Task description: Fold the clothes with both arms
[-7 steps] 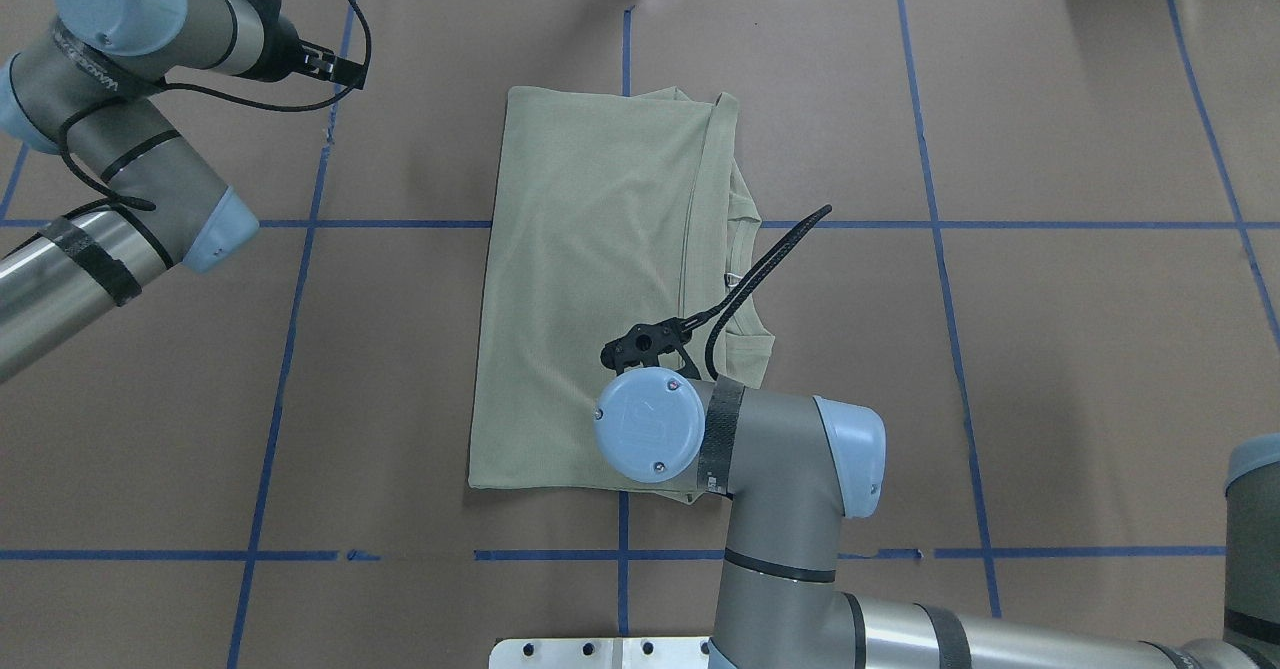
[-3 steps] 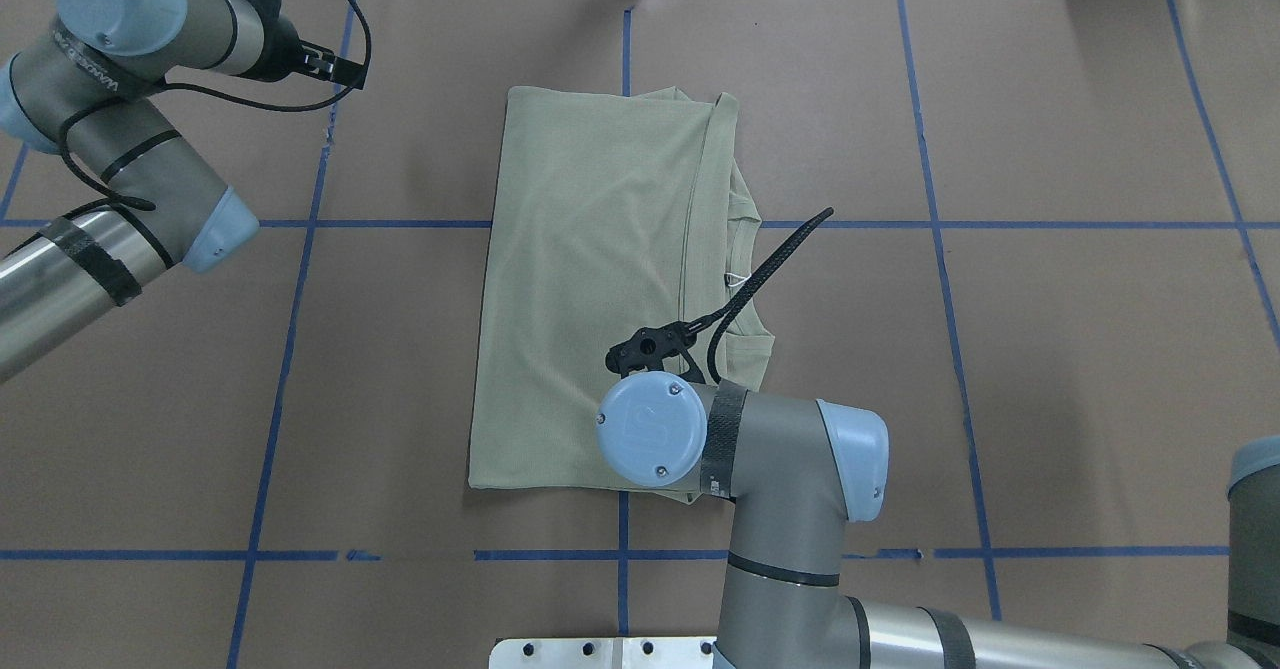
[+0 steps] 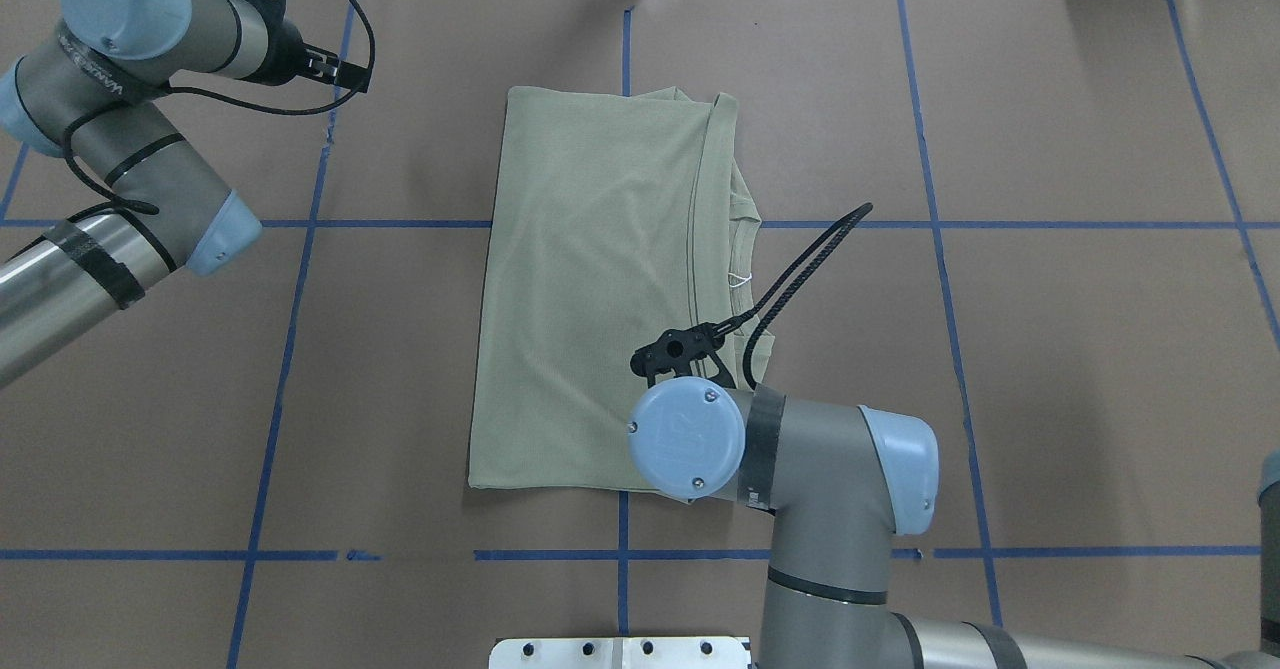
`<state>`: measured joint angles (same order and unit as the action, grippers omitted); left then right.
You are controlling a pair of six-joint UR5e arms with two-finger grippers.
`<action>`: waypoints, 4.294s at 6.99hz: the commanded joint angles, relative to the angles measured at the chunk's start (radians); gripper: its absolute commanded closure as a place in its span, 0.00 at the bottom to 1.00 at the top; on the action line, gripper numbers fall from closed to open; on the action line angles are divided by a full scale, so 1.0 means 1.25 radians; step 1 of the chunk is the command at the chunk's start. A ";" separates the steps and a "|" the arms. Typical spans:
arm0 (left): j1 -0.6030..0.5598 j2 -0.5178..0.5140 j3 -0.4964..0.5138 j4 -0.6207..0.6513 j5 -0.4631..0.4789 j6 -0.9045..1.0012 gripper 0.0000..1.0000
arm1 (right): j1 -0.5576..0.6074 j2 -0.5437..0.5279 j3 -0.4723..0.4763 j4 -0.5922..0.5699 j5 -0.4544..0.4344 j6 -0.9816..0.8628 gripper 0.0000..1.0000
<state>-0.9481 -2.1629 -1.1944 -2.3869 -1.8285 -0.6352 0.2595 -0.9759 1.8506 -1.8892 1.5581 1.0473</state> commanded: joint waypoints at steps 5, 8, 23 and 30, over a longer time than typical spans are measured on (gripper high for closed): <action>0.016 0.010 -0.008 -0.022 0.000 -0.024 0.00 | 0.000 -0.097 0.060 0.092 -0.035 0.128 0.00; 0.029 0.017 -0.031 -0.021 -0.001 -0.044 0.00 | 0.122 -0.081 0.015 0.230 -0.027 0.083 0.00; 0.066 0.018 -0.092 -0.009 -0.039 -0.142 0.00 | 0.311 -0.046 -0.204 0.410 0.135 -0.085 0.00; 0.482 0.277 -0.586 0.113 0.191 -0.719 0.00 | 0.040 -0.311 0.144 0.620 -0.133 0.579 0.00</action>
<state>-0.4587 -1.8756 -1.8644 -2.2494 -1.6870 -1.3933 0.4123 -1.3267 1.9715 -1.1190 1.5085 1.6285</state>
